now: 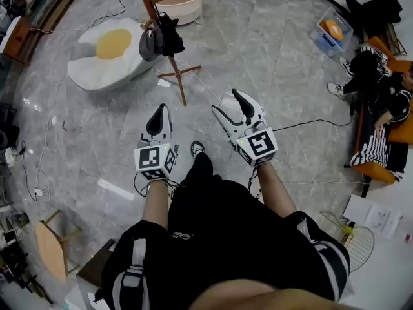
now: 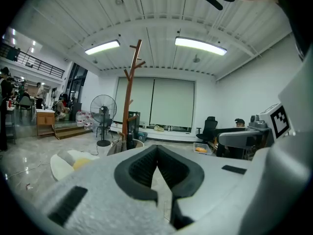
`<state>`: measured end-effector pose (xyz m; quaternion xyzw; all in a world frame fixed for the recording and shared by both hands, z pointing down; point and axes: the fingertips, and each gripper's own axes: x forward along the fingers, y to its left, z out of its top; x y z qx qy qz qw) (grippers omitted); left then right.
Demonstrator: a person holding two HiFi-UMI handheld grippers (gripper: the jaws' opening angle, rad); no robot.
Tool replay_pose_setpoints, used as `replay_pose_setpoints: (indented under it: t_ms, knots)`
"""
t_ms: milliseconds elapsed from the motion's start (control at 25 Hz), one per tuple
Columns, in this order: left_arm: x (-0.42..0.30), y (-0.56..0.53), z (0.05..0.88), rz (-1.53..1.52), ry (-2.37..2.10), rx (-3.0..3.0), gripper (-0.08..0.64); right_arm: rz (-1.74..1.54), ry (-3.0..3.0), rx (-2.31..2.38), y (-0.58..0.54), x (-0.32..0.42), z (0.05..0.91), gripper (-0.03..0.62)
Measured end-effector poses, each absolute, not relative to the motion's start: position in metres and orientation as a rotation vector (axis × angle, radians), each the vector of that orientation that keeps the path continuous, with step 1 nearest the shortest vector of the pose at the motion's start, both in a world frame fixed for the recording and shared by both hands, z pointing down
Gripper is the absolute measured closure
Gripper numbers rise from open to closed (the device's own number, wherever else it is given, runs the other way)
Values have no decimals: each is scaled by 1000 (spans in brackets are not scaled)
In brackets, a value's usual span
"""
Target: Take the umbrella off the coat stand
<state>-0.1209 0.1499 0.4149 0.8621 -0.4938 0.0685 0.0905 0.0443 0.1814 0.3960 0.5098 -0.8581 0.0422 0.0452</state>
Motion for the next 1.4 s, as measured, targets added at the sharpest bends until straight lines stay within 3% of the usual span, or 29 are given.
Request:
replay_pose_setpoints:
  t_ms: [760, 1400]
  knots:
    - [-155, -1, 431, 208, -1503, 2481, 561, 160, -2684, 1416, -2, 13, 399, 285]
    - [-93, -104, 471, 339, -1687, 2261, 561, 202, -2817, 988, -144, 53, 431, 278]
